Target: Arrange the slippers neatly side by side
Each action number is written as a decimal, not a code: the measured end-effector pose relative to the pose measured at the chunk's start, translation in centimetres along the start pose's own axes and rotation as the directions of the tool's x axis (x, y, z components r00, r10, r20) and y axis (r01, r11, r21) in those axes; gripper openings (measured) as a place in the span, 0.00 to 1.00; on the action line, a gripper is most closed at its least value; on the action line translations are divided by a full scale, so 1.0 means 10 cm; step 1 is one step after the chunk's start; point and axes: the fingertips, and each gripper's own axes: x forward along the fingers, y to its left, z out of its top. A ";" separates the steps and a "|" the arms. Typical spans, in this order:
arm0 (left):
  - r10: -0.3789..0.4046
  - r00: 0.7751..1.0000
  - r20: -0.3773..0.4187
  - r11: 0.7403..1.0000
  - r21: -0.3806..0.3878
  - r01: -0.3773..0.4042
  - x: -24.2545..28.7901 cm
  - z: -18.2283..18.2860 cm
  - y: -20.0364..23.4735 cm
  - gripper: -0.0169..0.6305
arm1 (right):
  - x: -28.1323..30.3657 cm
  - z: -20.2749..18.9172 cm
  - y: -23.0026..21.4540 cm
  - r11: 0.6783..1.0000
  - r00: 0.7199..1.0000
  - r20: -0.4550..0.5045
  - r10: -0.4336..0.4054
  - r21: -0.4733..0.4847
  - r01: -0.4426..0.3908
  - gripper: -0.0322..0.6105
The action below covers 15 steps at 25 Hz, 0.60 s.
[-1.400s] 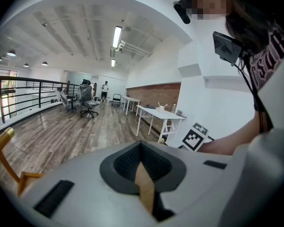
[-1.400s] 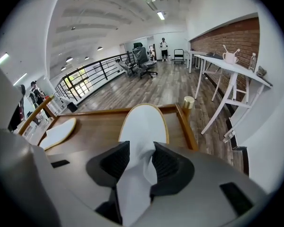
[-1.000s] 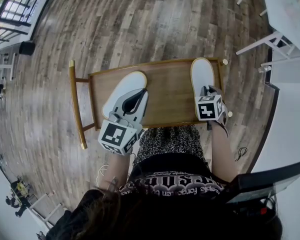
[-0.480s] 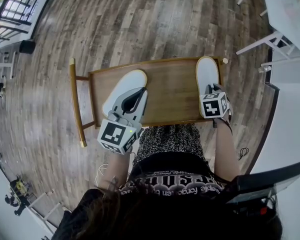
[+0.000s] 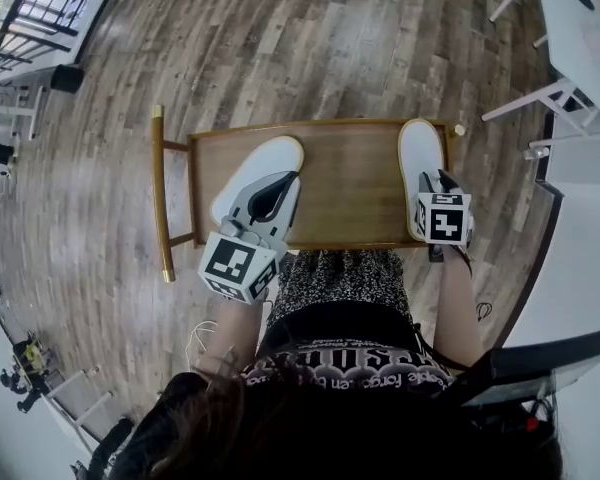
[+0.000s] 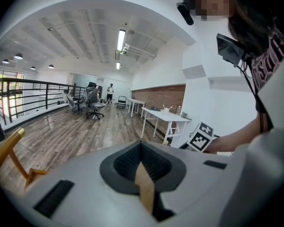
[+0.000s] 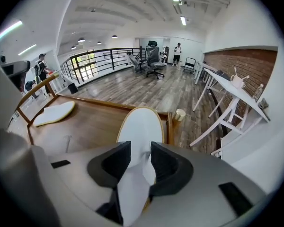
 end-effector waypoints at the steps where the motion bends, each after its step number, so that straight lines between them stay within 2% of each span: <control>1: 0.008 1.000 -0.001 1.000 0.001 -0.008 -0.02 0.00 0.01 0.03 | -0.04 0.02 -0.01 1.000 1.000 0.010 0.001 -0.003 -0.001 0.23; 5: 0.065 0.997 -0.031 0.997 0.052 -0.064 -0.12 -0.09 0.13 0.03 | -0.24 0.14 -0.07 1.000 0.998 0.067 0.009 -0.014 -0.008 0.23; 7: 0.093 0.994 -0.058 0.993 0.071 -0.089 -0.19 -0.21 0.24 0.03 | -0.34 0.19 -0.04 0.998 0.996 0.085 0.015 -0.062 -0.009 0.23; 9: 0.093 0.993 -0.078 0.995 0.045 -0.090 -0.28 -0.35 0.34 0.03 | -0.42 0.21 0.05 0.993 0.996 0.087 0.026 -0.117 -0.016 0.23; 12: 0.081 0.991 -0.111 0.997 0.010 -0.080 -0.40 -0.53 0.47 0.03 | -0.52 0.25 0.20 0.989 0.996 0.088 0.032 -0.148 -0.019 0.23; 15: 0.075 0.983 -0.166 0.997 0.030 -0.071 -0.43 -0.72 0.60 0.05 | -0.56 0.27 0.35 0.990 0.996 0.084 0.029 -0.141 -0.017 0.23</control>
